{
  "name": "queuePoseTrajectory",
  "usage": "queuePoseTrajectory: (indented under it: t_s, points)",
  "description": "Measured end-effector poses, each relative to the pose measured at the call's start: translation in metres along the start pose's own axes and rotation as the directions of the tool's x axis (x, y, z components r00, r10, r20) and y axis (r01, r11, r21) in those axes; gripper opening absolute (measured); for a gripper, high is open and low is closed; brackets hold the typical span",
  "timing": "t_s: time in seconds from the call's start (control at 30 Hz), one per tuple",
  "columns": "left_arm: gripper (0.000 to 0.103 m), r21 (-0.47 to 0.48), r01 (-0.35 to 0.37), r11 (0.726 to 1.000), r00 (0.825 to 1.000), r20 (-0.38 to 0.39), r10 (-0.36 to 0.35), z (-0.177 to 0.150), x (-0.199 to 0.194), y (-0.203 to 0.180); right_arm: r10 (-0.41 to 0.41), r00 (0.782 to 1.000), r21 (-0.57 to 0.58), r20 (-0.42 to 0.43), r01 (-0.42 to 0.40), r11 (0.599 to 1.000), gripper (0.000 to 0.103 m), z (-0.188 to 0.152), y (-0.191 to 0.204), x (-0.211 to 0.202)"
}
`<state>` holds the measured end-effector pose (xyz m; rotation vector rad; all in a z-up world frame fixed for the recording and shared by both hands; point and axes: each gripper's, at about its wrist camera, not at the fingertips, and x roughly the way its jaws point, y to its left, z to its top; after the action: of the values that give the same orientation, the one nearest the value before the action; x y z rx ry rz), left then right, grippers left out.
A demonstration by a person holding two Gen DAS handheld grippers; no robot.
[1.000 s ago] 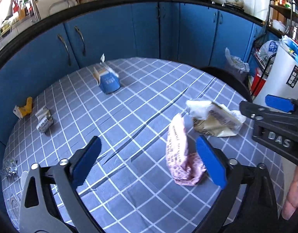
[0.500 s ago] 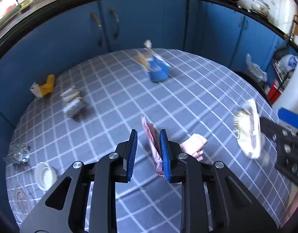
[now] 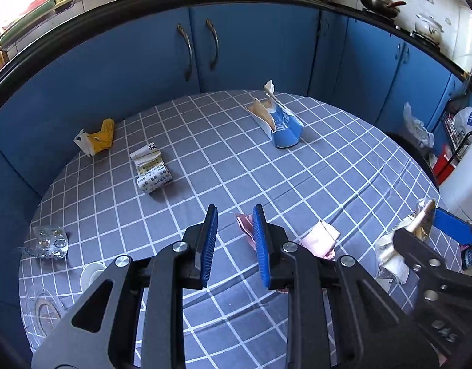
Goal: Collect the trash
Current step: 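Grasp the pink tissue with the left tool while the right tool grasps the paper bag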
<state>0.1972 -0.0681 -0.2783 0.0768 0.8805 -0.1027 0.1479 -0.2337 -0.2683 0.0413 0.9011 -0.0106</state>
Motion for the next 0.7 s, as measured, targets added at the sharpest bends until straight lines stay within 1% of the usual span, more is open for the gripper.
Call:
queuePoseTrajectory:
  t_s: [0.03, 0.1, 0.2, 0.23, 0.27, 0.3, 0.37, 0.47, 0.53, 0.57, 0.7]
  points:
    - [0.025, 0.0, 0.0, 1.0, 1.0, -0.001, 0.0, -0.001, 0.0, 0.0, -0.001, 1.0, 0.012, -0.007, 0.001, 1.0, 0.069, 0.0, -0.001, 0.004]
    - [0.025, -0.003, 0.0, 1.0, 1.0, -0.004, 0.0, -0.003, 0.002, 0.001, 0.001, 1.0, 0.029, -0.02, 0.0, 1.0, 0.07, -0.001, -0.003, 0.009]
    - [0.024, -0.006, 0.005, 1.0, 1.0, -0.01, -0.005, -0.005, 0.004, 0.001, 0.029, 0.999, 0.065, -0.032, -0.026, 0.998, 0.069, -0.001, -0.01, 0.012]
    - [0.022, -0.006, 0.01, 1.0, 1.0, -0.014, -0.01, -0.005, 0.006, 0.002, 0.041, 0.999, 0.068, -0.033, -0.038, 0.997, 0.063, 0.0, -0.011, 0.012]
    - [0.021, -0.007, 0.014, 1.0, 1.0, -0.017, -0.014, -0.006, 0.006, 0.002, 0.05, 0.998, 0.067, -0.036, -0.048, 0.997, 0.05, 0.001, -0.01, 0.013]
    - [0.02, -0.011, 0.024, 1.0, 0.999, -0.021, -0.024, -0.006, 0.008, 0.002, 0.053, 0.998, 0.061, -0.041, -0.05, 0.997, 0.046, 0.001, -0.01, 0.012]
    - [0.014, -0.024, 0.045, 0.999, 0.999, -0.03, -0.046, -0.006, 0.01, 0.005, 0.064, 0.997, 0.052, -0.047, -0.061, 0.997, 0.035, 0.002, -0.009, 0.01]
    - [0.008, -0.035, 0.074, 0.997, 0.997, -0.03, -0.075, -0.004, 0.009, 0.006, 0.051, 0.998, 0.039, -0.043, -0.05, 0.998, 0.028, 0.005, -0.008, 0.005]
    - [0.004, -0.046, 0.106, 0.993, 0.994, -0.028, -0.107, -0.002, 0.008, 0.008, 0.05, 0.998, 0.039, -0.039, -0.048, 0.998, 0.026, 0.006, -0.009, 0.002]
    - [0.003, -0.06, 0.138, 0.989, 0.99, -0.026, -0.14, 0.0, 0.007, 0.009, 0.048, 0.998, 0.041, -0.036, -0.047, 0.998, 0.026, 0.007, -0.011, 0.0]
    - [0.002, -0.048, 0.164, 0.985, 0.986, -0.019, -0.165, 0.006, 0.002, 0.005, 0.037, 0.999, 0.045, -0.026, -0.035, 0.998, 0.026, 0.011, -0.016, -0.004]
